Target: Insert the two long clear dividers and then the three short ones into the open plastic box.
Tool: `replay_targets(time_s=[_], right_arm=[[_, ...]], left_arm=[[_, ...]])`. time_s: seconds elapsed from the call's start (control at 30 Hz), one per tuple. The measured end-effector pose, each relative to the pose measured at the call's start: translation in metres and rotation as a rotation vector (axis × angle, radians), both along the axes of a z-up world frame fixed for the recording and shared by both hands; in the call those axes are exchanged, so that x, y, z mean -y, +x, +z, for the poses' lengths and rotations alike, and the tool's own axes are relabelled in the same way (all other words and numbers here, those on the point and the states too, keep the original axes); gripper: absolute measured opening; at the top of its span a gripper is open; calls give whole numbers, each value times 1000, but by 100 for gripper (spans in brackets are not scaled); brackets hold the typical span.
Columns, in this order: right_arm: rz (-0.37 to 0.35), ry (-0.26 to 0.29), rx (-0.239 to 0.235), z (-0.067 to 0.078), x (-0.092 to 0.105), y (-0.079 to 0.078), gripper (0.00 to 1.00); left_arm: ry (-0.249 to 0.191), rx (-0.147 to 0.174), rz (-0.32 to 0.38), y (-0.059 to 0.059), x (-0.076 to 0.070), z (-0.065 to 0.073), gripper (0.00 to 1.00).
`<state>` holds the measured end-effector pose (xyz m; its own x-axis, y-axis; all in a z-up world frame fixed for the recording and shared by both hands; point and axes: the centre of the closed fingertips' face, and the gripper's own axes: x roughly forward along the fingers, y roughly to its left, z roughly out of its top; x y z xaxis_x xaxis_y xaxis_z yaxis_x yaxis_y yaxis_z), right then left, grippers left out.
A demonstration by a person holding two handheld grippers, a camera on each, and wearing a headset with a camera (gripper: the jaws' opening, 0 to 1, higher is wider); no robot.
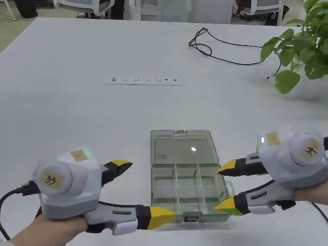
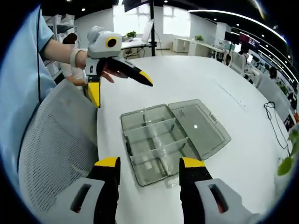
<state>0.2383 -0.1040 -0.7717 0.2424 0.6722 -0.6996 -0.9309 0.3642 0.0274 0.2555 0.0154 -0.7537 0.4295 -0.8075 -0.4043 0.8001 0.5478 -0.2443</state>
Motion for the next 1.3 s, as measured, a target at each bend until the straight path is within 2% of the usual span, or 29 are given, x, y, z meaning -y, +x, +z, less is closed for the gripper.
replay_targets(time_s=[0.07,0.13,0.27,0.37,0.43,0.6,0.7,0.83,0.97,1.07,1.3], right_arm=[[-42,28,-7,-2,2,-7,62],[-82,43,6,-4,6,-12,71],[-194,116,54,1,11,-9,87],[-298,147,70,5,26,-6,97],[-349,155,77,8,37,-6,100],[-372,161,81,10,51,-13,100],[-375,170,76,10,53,-20,100],[-355,187,82,9,49,-21,100],[-328,221,105,15,40,-20,100],[-291,246,135,22,30,-20,100],[-286,288,146,26,19,-17,100]], left_arm=[[6,4,0,-2,-1,1,95],[13,5,5,-3,-2,0,96],[40,5,16,-4,-5,0,100],[71,13,7,-5,-6,-2,100],[68,3,21,-5,-7,-2,100],[59,7,55,-3,-8,0,100],[49,20,86,-4,-7,5,100],[48,36,107,-7,-4,5,100],[50,58,129,-8,-4,7,100],[40,88,152,-7,-3,14,100],[35,102,181,-6,-5,17,100]])
